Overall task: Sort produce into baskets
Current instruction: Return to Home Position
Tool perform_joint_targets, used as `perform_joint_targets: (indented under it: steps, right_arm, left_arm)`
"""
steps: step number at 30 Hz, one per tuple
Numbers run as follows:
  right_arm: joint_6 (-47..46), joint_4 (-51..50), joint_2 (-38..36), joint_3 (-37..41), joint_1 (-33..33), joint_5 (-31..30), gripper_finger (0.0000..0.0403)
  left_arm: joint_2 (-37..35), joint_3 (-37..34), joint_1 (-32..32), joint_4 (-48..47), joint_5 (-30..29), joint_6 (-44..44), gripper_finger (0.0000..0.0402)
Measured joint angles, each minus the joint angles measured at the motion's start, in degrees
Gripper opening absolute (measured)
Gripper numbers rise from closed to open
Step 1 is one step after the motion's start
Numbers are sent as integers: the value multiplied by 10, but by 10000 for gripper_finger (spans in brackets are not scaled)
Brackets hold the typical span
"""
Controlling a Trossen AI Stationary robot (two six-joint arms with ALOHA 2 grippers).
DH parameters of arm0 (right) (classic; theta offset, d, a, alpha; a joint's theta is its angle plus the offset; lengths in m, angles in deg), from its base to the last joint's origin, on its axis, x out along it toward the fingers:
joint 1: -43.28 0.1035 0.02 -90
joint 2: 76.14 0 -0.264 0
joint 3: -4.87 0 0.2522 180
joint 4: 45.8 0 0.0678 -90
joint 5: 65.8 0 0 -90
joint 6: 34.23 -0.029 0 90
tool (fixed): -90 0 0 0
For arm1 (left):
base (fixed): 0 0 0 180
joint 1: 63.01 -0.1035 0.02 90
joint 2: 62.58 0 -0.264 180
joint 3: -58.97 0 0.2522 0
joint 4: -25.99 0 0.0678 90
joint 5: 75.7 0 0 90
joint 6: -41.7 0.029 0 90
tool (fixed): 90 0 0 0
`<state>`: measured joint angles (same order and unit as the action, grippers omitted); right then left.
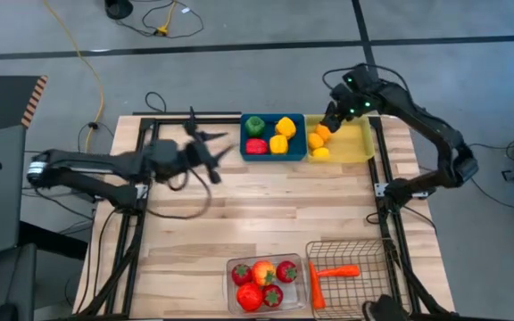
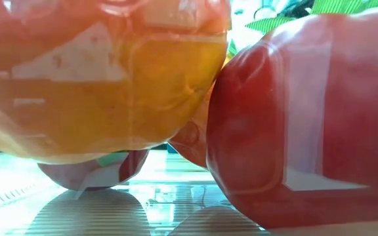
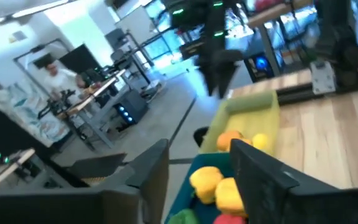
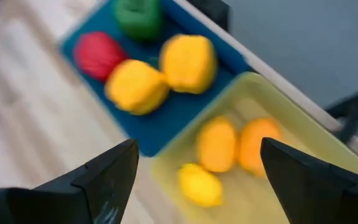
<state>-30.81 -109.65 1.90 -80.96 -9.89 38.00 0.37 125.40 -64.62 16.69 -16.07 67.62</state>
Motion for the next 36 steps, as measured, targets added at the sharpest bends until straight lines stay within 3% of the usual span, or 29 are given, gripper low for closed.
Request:
perform_joint_targets:
  steps: [4,8,13,17,22,33,36]
  right_arm:
    - [18,-14,-47,0,10,54,363]
    - [69,-18,-94,7,31,65,363]
    - [85,44,-171,82,55,105,340]
    - [67,86,-234,156,71,104,296]
    - [45,145,-319,231,84,103,238]
    - [-4,246,-470,385,101,103,38]
    - [-11,260,-503,421,100,102,17]
  left_arm:
    - [-88,0,-21,-92,1,-45,117]
    - [-149,-3,-45,-186,36,-127,78]
    - [-218,-56,-55,-219,72,-210,33]
    - [-287,-116,-55,-194,71,-218,4]
    - [-370,-205,-55,-164,65,-237,5]
    - [-494,-357,-55,-92,76,-237,0]
    - [-521,-380,-55,-94,74,-240,0]
